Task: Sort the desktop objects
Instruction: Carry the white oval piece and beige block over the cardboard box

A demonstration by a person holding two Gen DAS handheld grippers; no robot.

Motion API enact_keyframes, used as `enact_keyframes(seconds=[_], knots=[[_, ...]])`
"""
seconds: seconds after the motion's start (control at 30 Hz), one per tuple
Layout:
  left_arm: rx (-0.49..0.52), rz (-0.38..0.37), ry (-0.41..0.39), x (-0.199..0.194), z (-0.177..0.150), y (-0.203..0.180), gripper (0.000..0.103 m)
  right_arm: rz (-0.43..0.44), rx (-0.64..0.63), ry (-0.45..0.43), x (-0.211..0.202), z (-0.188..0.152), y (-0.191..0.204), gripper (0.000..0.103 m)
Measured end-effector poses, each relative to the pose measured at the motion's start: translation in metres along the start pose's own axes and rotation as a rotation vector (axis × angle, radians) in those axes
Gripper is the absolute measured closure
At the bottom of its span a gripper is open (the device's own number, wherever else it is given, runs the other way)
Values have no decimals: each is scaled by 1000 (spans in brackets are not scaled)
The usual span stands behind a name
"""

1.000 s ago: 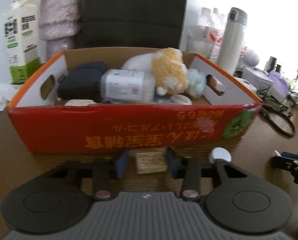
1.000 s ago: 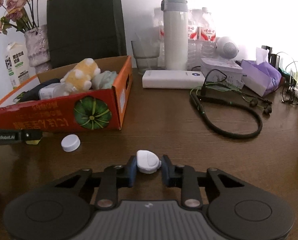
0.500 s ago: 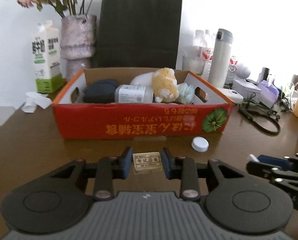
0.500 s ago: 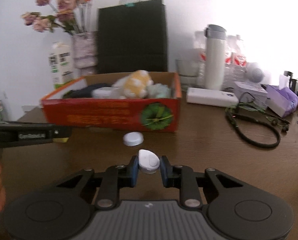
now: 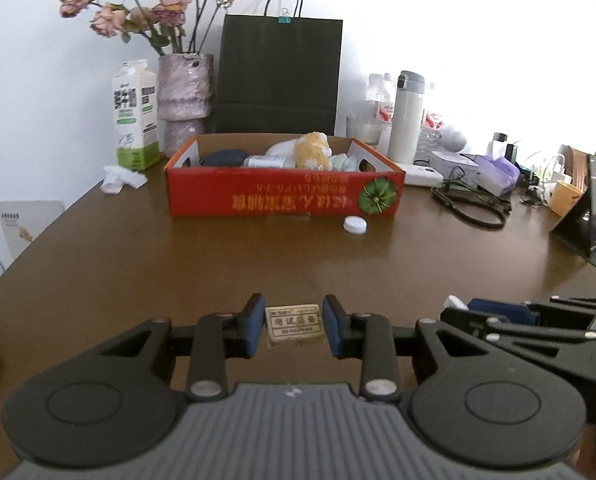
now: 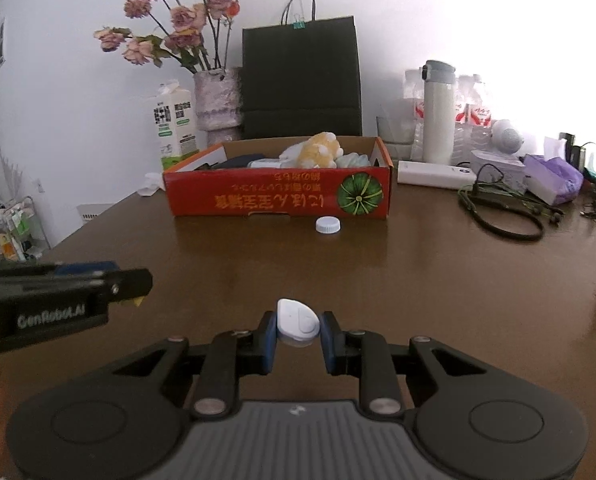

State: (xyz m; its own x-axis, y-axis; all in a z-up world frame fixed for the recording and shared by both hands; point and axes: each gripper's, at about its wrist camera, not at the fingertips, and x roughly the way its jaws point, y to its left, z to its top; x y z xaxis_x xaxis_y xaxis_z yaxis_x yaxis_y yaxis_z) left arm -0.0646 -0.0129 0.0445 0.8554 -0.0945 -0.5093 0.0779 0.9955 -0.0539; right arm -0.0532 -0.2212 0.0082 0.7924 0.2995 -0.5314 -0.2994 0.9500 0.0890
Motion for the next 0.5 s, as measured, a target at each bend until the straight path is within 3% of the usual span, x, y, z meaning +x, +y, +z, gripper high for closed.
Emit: enact_keyframes(seconds=[0.5], knots=[[-6, 4, -70, -101, -54, -13, 70, -7, -18, -84, -104, -53, 23, 81]])
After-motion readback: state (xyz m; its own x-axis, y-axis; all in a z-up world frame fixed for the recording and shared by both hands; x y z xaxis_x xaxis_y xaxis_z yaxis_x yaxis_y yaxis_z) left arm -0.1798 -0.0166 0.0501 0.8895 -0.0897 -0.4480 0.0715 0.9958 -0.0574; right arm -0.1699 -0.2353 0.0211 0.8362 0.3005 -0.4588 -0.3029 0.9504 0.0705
